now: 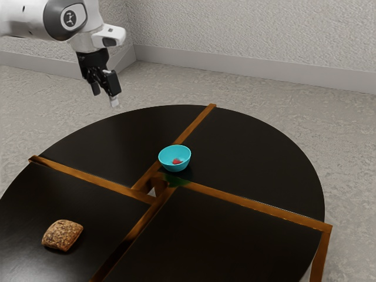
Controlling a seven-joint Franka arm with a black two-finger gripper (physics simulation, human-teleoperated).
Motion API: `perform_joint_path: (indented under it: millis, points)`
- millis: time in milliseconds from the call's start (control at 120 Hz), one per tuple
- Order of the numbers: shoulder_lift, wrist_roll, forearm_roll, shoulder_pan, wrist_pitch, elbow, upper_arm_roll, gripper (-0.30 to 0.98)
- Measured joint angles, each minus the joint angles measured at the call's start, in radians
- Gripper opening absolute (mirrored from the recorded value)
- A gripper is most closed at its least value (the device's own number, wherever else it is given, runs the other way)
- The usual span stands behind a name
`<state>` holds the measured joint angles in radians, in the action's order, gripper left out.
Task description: Take strawberry from the bowl
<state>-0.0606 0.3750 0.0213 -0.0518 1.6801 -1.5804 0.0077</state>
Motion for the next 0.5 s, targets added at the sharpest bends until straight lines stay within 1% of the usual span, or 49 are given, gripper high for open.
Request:
perform_joint_path:
  millis: [192,242,275,367,500]
  points:
    - [-0.003,0.006,0.005,0.002,0.002,0.005,-0.002,0.69]
    - [-0.027,0.007,0.005,0.002,0.002,0.025,-0.003,0.69]
    - [-0.079,0.012,0.011,0.000,0.002,0.073,-0.010,0.69]
    - [-0.259,0.045,0.034,0.018,0.003,0.265,-0.040,0.69]
    - [-0.461,0.099,0.057,0.024,0.004,0.446,-0.064,0.69]
